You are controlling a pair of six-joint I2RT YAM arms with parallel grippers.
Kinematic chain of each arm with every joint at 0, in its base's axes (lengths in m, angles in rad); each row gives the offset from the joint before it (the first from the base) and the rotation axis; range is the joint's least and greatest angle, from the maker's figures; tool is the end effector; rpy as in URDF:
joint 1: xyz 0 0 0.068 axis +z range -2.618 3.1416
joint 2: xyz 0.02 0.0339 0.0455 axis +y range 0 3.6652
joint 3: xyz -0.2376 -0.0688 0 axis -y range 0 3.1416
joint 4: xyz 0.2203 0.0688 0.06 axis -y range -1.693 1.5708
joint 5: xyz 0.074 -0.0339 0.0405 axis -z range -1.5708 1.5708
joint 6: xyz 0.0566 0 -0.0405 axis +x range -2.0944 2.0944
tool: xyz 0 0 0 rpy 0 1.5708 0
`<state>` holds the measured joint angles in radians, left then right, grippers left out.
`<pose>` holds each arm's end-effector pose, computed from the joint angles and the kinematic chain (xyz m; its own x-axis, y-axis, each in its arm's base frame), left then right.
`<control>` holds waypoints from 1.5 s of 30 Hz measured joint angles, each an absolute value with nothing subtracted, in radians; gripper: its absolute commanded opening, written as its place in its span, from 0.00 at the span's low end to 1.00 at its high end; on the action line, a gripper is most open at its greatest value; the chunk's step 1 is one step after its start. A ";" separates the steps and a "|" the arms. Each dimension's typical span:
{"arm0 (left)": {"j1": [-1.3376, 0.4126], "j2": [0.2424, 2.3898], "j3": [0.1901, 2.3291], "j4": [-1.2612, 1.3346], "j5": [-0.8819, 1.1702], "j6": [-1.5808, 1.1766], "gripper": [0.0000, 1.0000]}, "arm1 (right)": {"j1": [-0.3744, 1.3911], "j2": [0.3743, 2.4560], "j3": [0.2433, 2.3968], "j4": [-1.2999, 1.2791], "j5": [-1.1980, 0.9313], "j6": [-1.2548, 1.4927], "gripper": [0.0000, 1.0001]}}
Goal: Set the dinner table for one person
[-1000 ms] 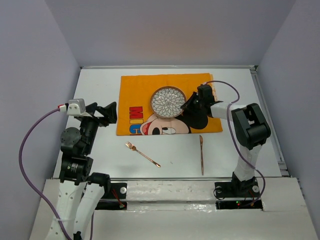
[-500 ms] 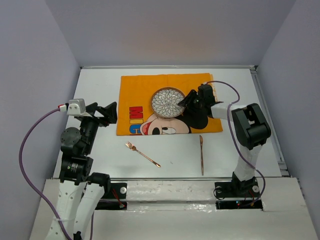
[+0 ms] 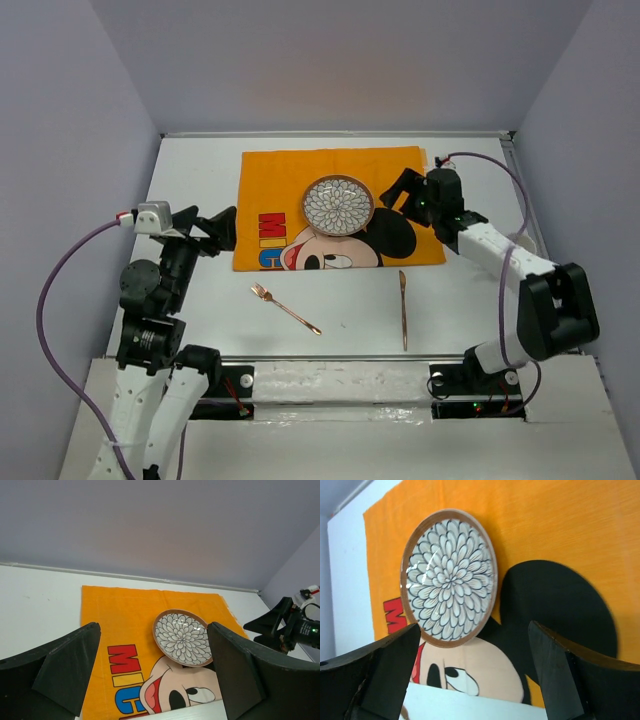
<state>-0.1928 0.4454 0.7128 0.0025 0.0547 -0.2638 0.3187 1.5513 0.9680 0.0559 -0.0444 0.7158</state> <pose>0.1250 -0.0276 0.3667 0.1893 -0.3022 -0.9343 0.3029 0.9230 -0.2372 0.3269 0.1105 0.2141 -0.5900 0.4957 -0.6374 0.0500 0.8103 0.5839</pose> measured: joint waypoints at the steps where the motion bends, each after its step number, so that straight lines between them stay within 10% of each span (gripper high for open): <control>1: -0.197 0.442 0.713 0.002 0.055 -0.264 0.99 | 0.314 1.495 0.948 0.027 -0.002 0.697 0.92; 21: -0.450 0.310 0.713 -0.011 0.032 -0.250 0.99 | -0.094 1.082 0.942 -0.508 0.518 0.432 0.79; 45: -0.471 0.294 0.713 -0.014 0.022 -0.246 0.99 | -0.185 1.362 0.945 -0.450 0.367 0.434 0.00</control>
<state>-0.4713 0.2939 0.7128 -0.0139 0.0223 -0.2462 -0.1848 1.3617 0.9455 -0.4496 0.3668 0.4335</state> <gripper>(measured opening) 0.989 0.046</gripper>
